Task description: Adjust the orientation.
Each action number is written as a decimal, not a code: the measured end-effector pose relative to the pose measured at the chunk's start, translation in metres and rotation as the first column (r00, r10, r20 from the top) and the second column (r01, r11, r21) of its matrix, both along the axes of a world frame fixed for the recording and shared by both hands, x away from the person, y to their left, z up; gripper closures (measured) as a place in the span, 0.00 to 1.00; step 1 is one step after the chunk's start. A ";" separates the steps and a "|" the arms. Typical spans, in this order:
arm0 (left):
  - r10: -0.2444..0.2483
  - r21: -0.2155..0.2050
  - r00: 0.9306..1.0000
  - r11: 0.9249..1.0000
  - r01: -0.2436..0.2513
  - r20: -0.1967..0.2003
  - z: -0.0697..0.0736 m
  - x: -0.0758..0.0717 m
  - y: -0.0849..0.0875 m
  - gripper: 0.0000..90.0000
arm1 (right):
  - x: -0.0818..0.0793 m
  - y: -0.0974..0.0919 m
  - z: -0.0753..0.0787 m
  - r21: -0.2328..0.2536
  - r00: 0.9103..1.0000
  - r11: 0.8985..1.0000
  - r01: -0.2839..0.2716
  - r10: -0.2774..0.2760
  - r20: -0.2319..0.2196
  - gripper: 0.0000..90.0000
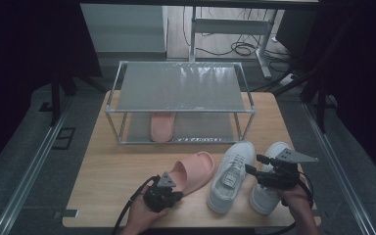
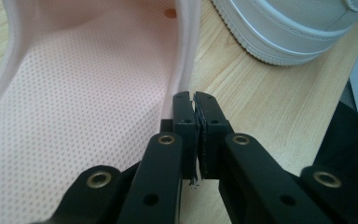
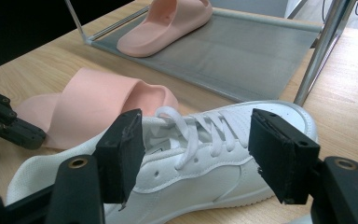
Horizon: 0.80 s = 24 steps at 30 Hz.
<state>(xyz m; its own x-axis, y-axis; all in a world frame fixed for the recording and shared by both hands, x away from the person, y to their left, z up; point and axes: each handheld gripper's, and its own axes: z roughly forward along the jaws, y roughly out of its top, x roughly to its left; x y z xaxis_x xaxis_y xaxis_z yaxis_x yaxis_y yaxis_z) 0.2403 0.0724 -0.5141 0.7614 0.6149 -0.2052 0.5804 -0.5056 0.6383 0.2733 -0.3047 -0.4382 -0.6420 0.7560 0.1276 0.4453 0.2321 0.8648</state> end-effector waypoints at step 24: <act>0.097 -0.067 0.991 0.994 -0.091 0.094 0.014 0.006 -0.001 0.62 | 0.004 0.000 0.001 0.004 1.000 1.000 0.000 0.000 0.004 0.39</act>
